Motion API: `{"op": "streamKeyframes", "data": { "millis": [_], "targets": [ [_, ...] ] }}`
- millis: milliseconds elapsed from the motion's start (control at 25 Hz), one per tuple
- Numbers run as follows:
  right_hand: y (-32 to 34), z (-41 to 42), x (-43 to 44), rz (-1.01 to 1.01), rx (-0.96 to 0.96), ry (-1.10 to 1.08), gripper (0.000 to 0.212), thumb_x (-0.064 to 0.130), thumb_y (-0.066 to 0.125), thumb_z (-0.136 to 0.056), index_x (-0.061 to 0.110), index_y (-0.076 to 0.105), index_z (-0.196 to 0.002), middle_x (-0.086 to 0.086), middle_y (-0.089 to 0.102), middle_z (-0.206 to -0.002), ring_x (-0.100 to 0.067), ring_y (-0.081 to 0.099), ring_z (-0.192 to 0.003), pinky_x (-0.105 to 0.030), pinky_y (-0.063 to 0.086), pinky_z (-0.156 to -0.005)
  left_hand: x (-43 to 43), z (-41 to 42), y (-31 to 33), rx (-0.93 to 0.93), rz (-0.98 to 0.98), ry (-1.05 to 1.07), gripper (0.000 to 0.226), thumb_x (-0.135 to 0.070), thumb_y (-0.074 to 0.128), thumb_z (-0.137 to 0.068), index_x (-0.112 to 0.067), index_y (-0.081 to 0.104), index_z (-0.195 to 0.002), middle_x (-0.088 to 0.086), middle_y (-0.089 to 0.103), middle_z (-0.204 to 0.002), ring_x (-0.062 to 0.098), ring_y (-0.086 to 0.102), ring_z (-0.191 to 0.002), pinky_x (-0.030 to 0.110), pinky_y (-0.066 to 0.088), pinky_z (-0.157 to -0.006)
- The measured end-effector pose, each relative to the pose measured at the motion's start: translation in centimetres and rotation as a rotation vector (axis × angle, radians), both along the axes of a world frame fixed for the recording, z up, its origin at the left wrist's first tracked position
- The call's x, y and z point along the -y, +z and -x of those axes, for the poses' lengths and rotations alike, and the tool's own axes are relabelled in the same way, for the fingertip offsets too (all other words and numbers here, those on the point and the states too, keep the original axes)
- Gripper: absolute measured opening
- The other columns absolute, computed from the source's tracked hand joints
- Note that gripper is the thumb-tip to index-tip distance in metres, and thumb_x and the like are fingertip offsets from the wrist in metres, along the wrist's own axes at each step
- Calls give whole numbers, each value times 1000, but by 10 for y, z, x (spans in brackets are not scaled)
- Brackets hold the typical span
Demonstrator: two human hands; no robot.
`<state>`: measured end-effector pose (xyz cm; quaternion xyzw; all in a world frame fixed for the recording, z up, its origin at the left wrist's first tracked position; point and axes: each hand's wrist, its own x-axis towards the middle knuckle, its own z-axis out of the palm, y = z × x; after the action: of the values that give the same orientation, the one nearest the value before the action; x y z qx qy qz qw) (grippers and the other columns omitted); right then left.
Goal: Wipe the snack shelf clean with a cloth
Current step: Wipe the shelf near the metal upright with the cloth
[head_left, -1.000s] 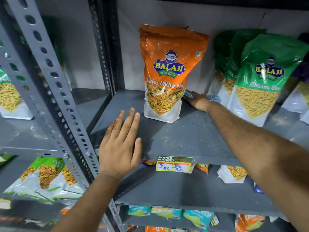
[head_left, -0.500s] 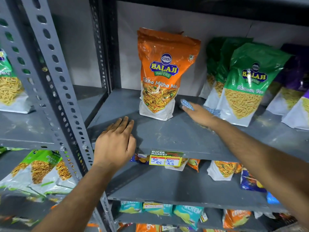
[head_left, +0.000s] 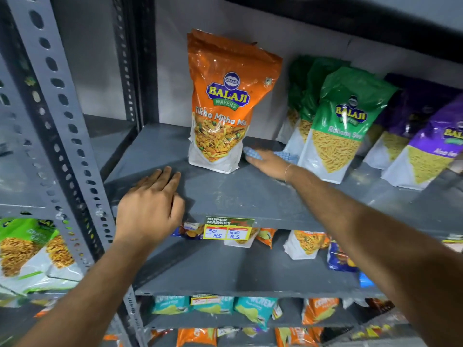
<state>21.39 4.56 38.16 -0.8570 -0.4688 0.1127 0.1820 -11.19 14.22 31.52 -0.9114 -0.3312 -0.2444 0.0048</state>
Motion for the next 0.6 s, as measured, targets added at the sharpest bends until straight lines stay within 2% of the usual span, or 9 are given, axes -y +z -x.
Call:
{"op": "streamKeyframes", "data": {
  "millis": [120,160,280,400,480,600],
  "targets": [
    [-17,26,46,31,40,160,53,45,41,-105,30,32,-155,5,30,-163,-11,24,-151,-29,9,-124,0,0,-1,-7,20,-17,60,-35,35,-91,-12,65,-137,14,60,-148,30,58,-137,48,52,-106],
    [-21,27,56,40,32,181,54,48,40,-104,35,29,-156,9,28,-164,-10,22,-152,-32,8,-125,0,0,0,0,26,-18,59,-35,35,-91,-12,65,-137,14,60,-148,31,58,-136,49,53,-105],
    [-10,13,57,-16,20,90,55,51,42,-101,41,30,-154,6,31,-163,-16,31,-150,-38,21,-125,0,1,1,2,22,-13,58,-34,36,-91,-11,67,-135,15,61,-146,32,59,-135,49,53,-102],
    [-1,1,47,44,117,121,54,42,42,-104,36,28,-156,2,26,-166,-19,25,-152,-39,17,-126,2,0,2,11,22,-8,58,-34,37,-91,-11,67,-134,15,61,-146,32,60,-135,48,53,-102],
    [-8,7,46,74,76,129,54,45,41,-105,36,27,-156,4,22,-166,-16,21,-153,-33,14,-125,3,1,2,17,9,-6,58,-33,36,-91,-12,67,-134,14,62,-146,31,60,-135,49,53,-101],
    [-12,27,61,-13,15,83,52,50,37,-105,41,28,-155,4,25,-166,-17,22,-153,-32,12,-125,2,0,1,29,6,-5,57,-33,36,-91,-11,68,-134,15,62,-145,31,60,-134,49,54,-100]
  ]
}}
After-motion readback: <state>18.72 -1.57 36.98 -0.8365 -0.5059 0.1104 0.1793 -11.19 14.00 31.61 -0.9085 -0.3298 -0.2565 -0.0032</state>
